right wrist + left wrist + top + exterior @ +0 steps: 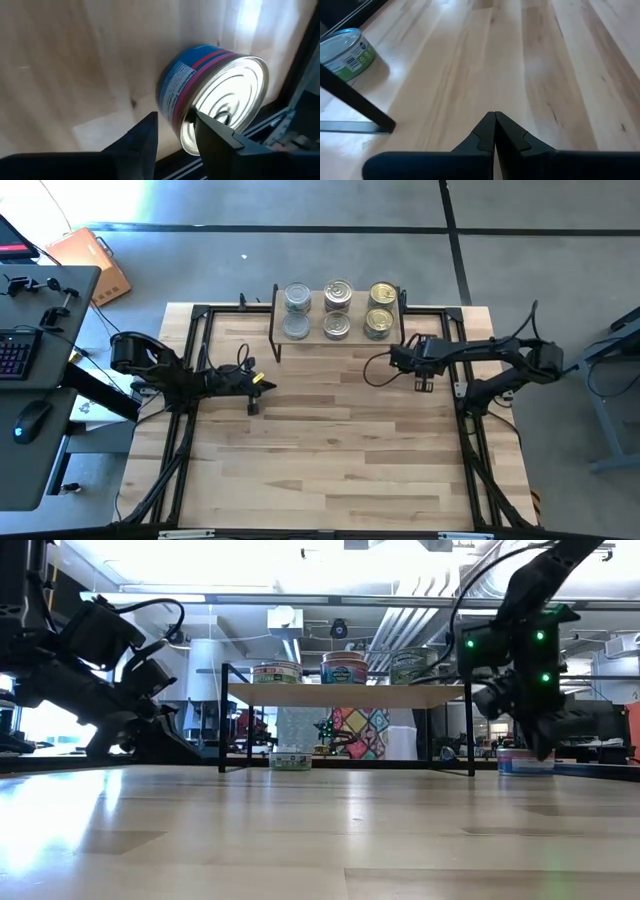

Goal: Stack canned seafood by type on shelf
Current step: Stack the blue tuna can on top of the other blue tuna can on the shelf

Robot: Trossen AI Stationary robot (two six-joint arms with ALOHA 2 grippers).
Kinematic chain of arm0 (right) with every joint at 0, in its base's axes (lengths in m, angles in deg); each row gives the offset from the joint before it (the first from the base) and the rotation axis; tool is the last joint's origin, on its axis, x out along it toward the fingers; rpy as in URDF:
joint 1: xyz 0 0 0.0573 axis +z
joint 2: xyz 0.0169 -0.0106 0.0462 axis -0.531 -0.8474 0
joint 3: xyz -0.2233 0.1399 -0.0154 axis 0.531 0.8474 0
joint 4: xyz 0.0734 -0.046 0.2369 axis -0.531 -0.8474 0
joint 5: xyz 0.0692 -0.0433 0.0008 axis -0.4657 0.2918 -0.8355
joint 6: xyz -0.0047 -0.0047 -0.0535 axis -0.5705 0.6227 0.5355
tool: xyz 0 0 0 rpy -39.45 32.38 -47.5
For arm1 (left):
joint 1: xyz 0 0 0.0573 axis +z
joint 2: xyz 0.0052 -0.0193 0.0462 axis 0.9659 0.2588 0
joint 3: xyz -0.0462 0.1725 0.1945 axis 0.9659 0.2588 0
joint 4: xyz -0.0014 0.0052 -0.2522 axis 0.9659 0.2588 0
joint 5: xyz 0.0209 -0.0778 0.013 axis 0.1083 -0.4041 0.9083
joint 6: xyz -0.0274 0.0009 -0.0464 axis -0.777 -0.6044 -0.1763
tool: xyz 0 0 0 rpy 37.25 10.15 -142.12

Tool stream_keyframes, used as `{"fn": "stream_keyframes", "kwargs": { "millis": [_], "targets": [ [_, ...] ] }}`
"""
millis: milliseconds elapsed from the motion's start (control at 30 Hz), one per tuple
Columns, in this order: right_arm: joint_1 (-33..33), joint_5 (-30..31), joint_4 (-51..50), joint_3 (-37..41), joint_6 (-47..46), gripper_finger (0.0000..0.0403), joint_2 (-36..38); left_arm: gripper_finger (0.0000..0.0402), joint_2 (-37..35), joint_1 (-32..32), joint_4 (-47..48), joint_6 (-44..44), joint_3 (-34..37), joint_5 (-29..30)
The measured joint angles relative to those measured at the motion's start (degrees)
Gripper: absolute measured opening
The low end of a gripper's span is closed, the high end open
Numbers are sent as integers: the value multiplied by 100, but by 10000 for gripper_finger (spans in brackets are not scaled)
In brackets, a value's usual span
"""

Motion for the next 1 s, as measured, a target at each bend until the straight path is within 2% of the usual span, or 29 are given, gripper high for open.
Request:
{"fn": "stream_keyframes", "kwargs": {
  "millis": [133,367,500,633,833,1000],
  "targets": [
    [-39,281,237,208,-6,113,11,0,0,-72,-2,33,0,2],
    [195,205,213,214,2,72,99,0,0,-78,-4,35,0,2],
    [468,-140,86,54,-83,59,153,0,0,-78,-2,35,0,2],
    [769,-772,-230,-213,-259,57,151,0,0,-77,-3,30,0,2],
    [1301,-1641,-428,-412,-974,57,153,0,0,-78,-2,2,0,2],
    [2166,-1816,-384,-454,-1609,57,144,0,0,-79,-2,0,0,2]
  ]
}}
